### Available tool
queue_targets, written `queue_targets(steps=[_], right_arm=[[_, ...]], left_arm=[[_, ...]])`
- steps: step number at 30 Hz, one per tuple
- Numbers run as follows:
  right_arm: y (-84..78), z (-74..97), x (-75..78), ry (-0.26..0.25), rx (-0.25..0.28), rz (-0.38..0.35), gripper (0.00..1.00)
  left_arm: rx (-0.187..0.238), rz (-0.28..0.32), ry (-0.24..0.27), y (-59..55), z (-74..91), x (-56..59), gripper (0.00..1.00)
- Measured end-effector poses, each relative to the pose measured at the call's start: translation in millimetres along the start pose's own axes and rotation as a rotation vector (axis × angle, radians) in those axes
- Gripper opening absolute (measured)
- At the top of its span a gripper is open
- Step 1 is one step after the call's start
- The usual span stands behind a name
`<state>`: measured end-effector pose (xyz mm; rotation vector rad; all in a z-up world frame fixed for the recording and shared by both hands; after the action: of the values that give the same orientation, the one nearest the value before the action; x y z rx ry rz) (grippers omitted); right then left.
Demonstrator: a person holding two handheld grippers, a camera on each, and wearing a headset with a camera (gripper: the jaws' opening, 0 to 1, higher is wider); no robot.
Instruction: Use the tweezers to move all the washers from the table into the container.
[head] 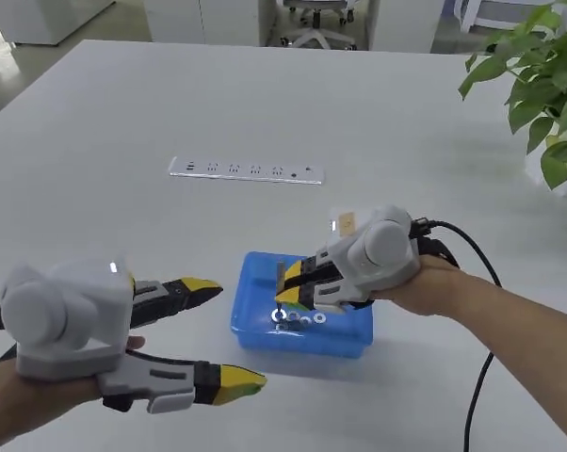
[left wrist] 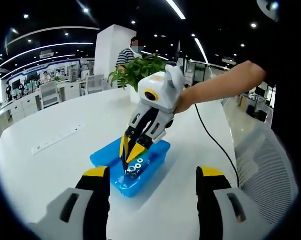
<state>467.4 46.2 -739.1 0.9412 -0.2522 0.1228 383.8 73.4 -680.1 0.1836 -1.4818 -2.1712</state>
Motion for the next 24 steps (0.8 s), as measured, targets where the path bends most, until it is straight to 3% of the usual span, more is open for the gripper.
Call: queue_targets(steps=[17, 24], right_arm=[[-1.2, -0.4, -2.4, 0.007, 0.002, 0.022, 0.09], [-1.2, 0.0, -3.2, 0.013, 0.002, 0.04, 0.09]], left_arm=[[-0.062, -0.117, -0.006, 17.2, -20.4, -37.5, 0.33], [-0.094, -0.168, -0.015, 20.8, -31.7, -47.3, 0.24]])
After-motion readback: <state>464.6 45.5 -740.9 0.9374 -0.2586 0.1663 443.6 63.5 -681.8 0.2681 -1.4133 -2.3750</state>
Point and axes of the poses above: the centre of the closed fingertips' face, and the gripper's own axes: z roughly backward along the fingers, x roughly to its right, y roughly out of its top, the point moved 2 cm from there along z, roughly backward along the fingers, and after that the axes turned 12 degrees about -y, right-handed, at the moved point
